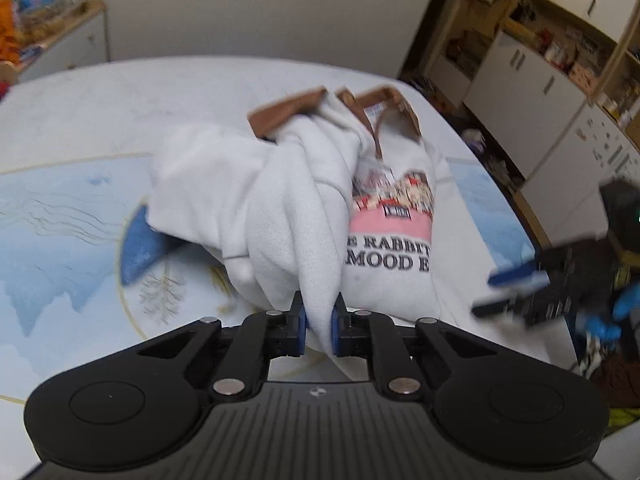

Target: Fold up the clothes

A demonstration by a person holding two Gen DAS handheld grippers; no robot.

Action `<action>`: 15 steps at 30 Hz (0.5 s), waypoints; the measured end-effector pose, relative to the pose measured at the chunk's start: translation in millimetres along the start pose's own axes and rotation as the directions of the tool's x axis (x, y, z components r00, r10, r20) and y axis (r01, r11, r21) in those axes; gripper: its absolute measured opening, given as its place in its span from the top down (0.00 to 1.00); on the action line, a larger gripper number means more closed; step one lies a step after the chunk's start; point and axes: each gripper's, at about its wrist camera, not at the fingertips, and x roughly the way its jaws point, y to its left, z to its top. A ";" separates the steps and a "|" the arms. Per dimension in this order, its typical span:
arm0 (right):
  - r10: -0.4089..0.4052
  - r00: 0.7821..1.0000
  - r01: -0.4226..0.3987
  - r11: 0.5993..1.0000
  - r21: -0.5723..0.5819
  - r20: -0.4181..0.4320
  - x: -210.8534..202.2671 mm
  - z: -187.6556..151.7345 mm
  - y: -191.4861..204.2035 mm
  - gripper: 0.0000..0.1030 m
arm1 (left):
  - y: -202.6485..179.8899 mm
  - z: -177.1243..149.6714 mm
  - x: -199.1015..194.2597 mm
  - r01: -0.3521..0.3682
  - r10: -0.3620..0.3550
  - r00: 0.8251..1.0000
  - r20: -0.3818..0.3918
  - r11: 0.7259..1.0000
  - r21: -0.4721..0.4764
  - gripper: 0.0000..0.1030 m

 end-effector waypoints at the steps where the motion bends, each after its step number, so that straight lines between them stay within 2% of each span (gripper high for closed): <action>1: -0.005 1.000 0.005 1.000 -0.011 0.005 0.7 -0.9 4.4 0.00 | 4.3 4.2 -8.8 -0.012 0.012 1.000 0.026 1.000 -0.004 0.90; 3: -0.022 1.000 0.022 1.000 -0.021 0.004 2.9 -1.5 10.2 0.00 | 13.1 13.2 -26.4 -0.038 0.038 0.996 0.076 0.999 -0.007 0.90; 7: -0.109 0.994 0.108 0.993 -0.054 -0.010 10.0 -6.0 21.4 0.00 | 36.0 29.1 -36.4 -0.069 0.067 0.992 0.111 0.997 0.017 0.91; 9: -0.115 0.993 0.115 0.993 -0.027 -0.010 9.2 -5.6 24.5 0.00 | 47.6 36.9 -40.5 -0.084 0.080 0.989 0.127 0.996 0.030 0.91; 15: -0.131 0.991 0.119 0.969 0.217 0.038 -2.1 1.1 17.9 0.00 | 82.4 60.5 -52.9 -0.131 0.117 0.978 0.175 0.989 0.066 0.91</action>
